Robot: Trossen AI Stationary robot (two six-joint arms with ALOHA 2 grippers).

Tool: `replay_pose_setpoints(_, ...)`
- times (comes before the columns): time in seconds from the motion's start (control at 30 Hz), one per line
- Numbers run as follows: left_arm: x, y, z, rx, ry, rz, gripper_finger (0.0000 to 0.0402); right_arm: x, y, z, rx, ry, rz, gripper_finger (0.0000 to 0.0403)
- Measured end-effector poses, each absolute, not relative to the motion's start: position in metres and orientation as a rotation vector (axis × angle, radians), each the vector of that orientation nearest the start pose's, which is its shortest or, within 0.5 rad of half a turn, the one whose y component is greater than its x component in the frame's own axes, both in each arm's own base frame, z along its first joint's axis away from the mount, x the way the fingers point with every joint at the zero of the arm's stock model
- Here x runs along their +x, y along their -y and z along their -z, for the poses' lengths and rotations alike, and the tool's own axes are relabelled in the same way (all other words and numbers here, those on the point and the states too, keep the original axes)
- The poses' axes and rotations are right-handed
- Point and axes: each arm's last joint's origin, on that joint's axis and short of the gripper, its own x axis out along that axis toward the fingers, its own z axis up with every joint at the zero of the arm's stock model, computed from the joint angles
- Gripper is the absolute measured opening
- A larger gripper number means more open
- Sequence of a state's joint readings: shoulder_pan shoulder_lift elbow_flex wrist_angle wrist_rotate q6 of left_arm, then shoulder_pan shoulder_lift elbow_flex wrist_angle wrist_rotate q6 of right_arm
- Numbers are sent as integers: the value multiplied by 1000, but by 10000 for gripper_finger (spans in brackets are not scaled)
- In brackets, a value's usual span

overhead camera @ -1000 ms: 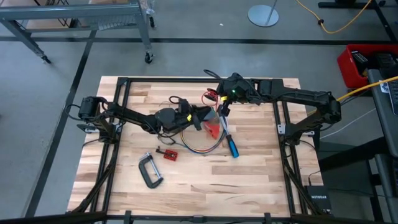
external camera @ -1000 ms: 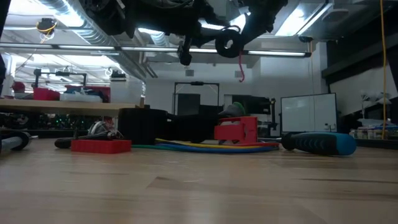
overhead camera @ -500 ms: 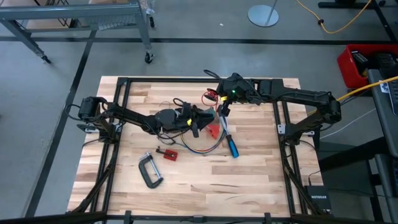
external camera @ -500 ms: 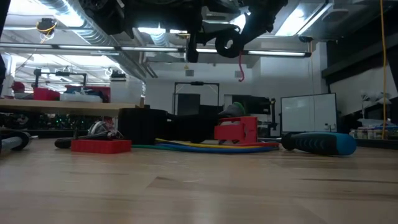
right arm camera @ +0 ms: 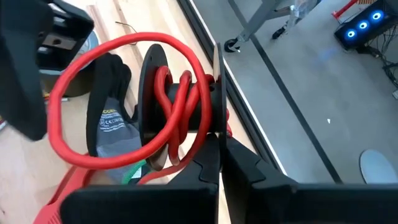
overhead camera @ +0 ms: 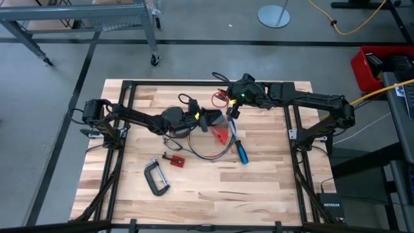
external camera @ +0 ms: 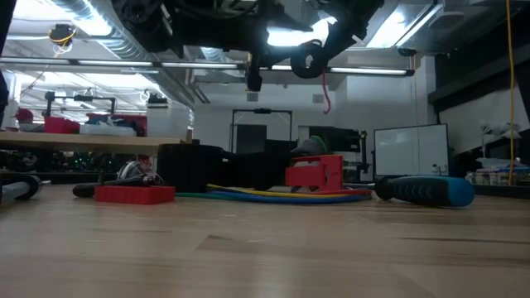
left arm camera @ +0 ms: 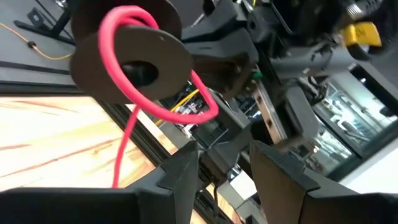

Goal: Coil cords
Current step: Coil the red wire cable onto the black spool

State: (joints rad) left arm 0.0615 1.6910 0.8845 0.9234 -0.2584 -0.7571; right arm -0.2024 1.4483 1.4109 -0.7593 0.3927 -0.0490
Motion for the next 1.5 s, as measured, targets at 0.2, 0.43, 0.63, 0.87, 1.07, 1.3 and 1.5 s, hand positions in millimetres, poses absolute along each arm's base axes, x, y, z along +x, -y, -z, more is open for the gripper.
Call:
replay_pose_setpoints(0.2,358,-39,-240,-784,229,-290,137,292,71,-349,-129,-820,540,6)
replay_pose_setpoints(0.43,357,-48,-239,-810,241,-311,137,293,71,-349,-129,-819,541,6)
replay_pose_setpoints(0.63,357,-46,-241,-815,261,-296,137,293,71,-349,-129,-820,541,6)
replay_pose_setpoints(0.87,356,-48,-242,-814,270,-298,137,293,71,-349,-129,-820,540,6)
replay_pose_setpoints(1.07,356,-53,-242,-813,277,-319,136,293,71,-349,-129,-818,539,11)
replay_pose_setpoints(1.3,356,-53,-241,-812,265,-324,120,293,71,-349,-120,-813,520,12)
replay_pose_setpoints(1.5,356,-53,-239,-765,235,-337,42,296,69,-350,-86,-785,445,5)
